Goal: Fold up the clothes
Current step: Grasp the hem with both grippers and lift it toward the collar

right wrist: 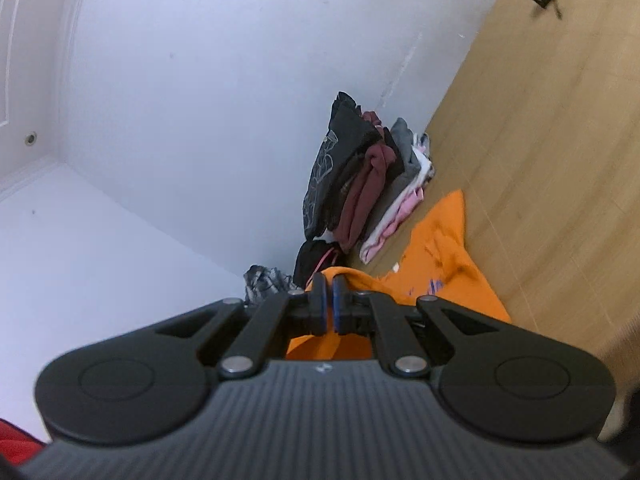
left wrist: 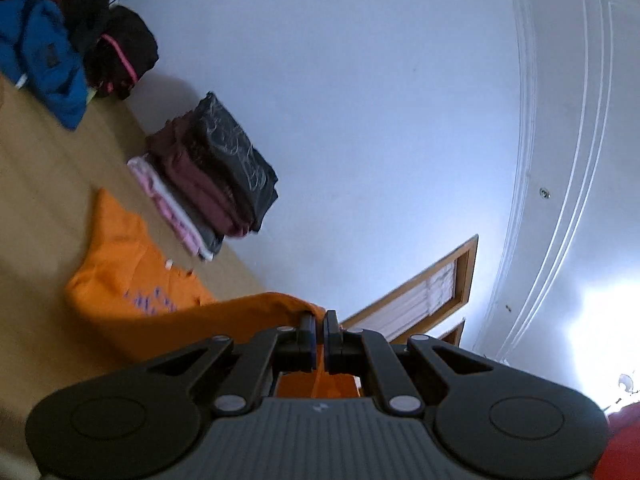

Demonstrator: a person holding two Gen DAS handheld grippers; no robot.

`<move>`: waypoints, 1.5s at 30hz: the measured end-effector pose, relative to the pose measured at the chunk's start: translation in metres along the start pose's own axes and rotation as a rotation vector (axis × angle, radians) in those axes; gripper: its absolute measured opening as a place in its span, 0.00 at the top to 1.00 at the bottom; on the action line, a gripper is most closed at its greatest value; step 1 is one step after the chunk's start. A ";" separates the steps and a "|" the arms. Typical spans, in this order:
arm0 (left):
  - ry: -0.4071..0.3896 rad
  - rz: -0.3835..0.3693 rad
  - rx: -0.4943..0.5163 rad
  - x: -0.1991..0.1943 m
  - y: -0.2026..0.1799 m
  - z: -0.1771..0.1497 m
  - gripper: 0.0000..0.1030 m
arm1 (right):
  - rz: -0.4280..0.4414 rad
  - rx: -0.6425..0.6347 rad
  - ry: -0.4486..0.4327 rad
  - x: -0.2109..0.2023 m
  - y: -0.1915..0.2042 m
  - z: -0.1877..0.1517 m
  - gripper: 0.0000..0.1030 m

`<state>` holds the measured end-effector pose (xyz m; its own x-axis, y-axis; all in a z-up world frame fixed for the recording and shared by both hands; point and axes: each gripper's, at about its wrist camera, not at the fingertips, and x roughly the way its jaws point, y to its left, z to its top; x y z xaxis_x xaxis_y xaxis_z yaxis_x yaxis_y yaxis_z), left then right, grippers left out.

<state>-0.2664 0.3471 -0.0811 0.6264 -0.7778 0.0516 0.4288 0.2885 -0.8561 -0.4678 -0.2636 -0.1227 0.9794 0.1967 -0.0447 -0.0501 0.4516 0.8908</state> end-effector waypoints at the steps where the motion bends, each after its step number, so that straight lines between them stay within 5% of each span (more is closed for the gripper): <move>1: -0.009 0.005 -0.003 0.012 0.003 0.003 0.97 | 0.003 -0.008 0.003 0.014 -0.002 0.006 0.94; 5: -0.046 0.050 -0.003 0.055 0.022 0.014 0.97 | 0.020 -0.041 0.066 0.069 -0.019 0.037 0.94; 9: -0.075 0.201 0.057 0.096 0.046 0.033 0.97 | -0.009 -0.039 0.146 0.126 -0.038 0.073 0.94; 14: -0.045 0.305 0.096 0.144 0.083 0.056 0.97 | -0.046 -0.031 0.226 0.186 -0.060 0.099 0.94; 27: 0.061 0.327 -0.018 0.216 0.163 0.106 0.97 | -0.121 0.143 0.133 0.247 -0.118 0.104 0.94; 45: 0.013 0.380 -0.144 0.246 0.223 0.120 0.96 | -0.153 0.154 0.144 0.299 -0.143 0.110 0.93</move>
<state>0.0612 0.2873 -0.1978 0.7143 -0.6380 -0.2877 0.0726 0.4764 -0.8763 -0.1465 -0.3654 -0.2139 0.9348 0.2632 -0.2383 0.1376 0.3500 0.9266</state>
